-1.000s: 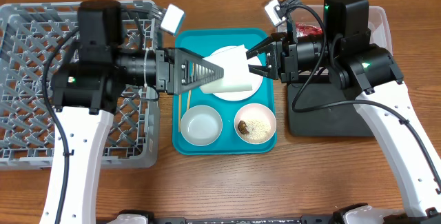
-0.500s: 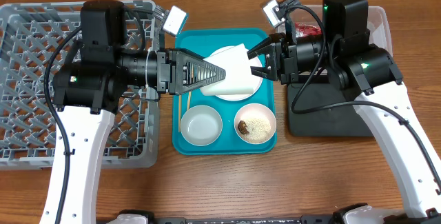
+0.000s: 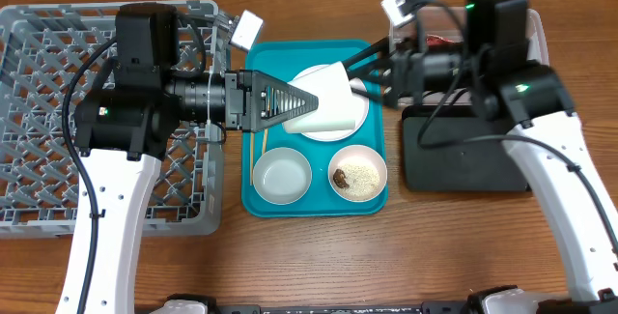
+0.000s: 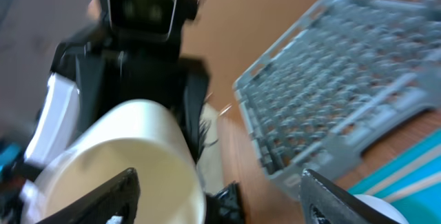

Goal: Sort waste into correct bins and load items into the dishwasher
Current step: 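Place the paper cup upside down in the dish rack with the left gripper, then grasp the rim of the pink rice bowl with the right gripper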

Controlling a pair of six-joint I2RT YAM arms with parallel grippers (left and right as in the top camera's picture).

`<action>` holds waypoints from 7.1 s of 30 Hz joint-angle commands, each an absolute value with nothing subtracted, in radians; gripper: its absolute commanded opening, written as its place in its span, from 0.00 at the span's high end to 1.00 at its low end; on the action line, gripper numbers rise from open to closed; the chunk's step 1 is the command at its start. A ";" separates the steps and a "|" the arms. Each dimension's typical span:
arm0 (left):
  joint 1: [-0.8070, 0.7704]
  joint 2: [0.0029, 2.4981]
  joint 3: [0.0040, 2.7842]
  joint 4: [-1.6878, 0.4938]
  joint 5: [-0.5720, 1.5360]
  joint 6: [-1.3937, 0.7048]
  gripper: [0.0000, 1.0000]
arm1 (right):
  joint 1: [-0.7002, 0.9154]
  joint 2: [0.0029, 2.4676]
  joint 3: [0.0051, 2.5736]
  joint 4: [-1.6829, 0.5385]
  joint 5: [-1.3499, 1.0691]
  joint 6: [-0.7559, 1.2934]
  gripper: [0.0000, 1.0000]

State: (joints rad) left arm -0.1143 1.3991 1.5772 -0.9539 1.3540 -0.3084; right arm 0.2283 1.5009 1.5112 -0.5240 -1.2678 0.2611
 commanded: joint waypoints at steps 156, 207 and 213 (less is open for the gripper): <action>-0.215 1.359 1.590 -1.343 0.153 -0.202 0.00 | 0.596 1.893 1.279 -0.715 -0.060 0.658 0.96; -0.215 1.359 1.590 -1.368 0.146 -0.179 0.00 | 0.640 1.910 1.491 -1.017 -0.046 0.679 0.96; -0.215 1.359 1.590 -1.357 0.146 -0.179 0.00 | 0.639 1.892 1.527 -1.058 -0.045 0.662 0.96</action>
